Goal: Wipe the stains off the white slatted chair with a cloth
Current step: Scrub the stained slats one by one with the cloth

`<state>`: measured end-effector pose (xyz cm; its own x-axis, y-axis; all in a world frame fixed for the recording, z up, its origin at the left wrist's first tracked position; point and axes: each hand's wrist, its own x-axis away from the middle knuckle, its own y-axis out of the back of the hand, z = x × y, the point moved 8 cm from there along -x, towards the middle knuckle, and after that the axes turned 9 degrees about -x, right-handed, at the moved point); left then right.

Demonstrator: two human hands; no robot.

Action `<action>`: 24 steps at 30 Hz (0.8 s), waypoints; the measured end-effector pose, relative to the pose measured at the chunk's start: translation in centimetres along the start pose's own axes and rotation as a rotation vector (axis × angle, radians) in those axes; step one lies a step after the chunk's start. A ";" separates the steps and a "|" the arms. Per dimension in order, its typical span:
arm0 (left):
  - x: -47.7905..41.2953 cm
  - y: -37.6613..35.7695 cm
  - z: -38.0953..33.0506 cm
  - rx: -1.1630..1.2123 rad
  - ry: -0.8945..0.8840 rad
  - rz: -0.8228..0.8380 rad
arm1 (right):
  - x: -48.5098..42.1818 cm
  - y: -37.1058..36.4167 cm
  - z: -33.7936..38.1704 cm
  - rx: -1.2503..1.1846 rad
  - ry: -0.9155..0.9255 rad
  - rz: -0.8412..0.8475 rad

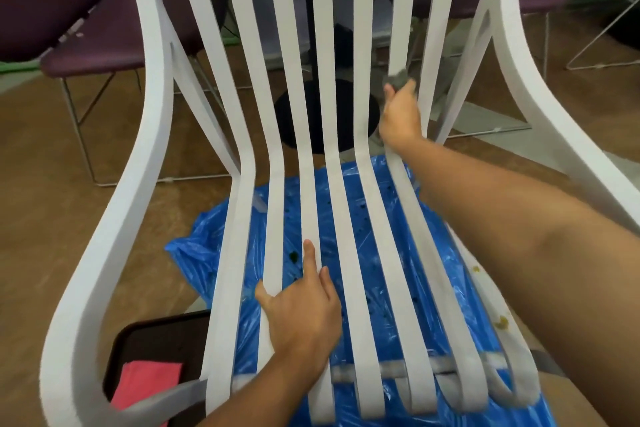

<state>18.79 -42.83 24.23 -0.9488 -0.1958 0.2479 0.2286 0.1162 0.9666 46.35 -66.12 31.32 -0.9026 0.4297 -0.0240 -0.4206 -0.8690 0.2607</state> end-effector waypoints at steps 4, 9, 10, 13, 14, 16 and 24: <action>0.1 0.1 0.1 0.002 0.006 -0.019 | -2.3 0.5 5.9 -0.121 0.113 -0.092; 0.2 0.3 0.0 0.005 0.009 -0.027 | 0.4 -0.2 0.4 0.401 0.119 -0.003; 0.4 0.3 0.0 0.011 0.010 -0.024 | 1.8 -0.4 -2.9 0.476 0.015 0.067; 0.4 0.6 0.0 0.019 0.010 -0.036 | 6.4 0.1 -8.8 0.701 -0.171 0.126; 0.2 0.5 0.0 0.028 0.011 -0.036 | 7.3 0.3 -9.2 0.734 -0.195 0.128; 0.2 0.3 0.1 0.042 0.013 -0.024 | 8.7 0.5 -9.5 0.742 -0.261 0.171; 0.5 0.4 0.3 0.042 0.010 -0.036 | 19.1 5.8 -10.0 0.887 -0.326 0.216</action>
<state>18.30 -42.58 24.76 -0.9539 -0.2106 0.2137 0.1844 0.1501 0.9713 25.75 -65.39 22.73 -0.8264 0.4458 0.3439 0.0935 -0.4937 0.8646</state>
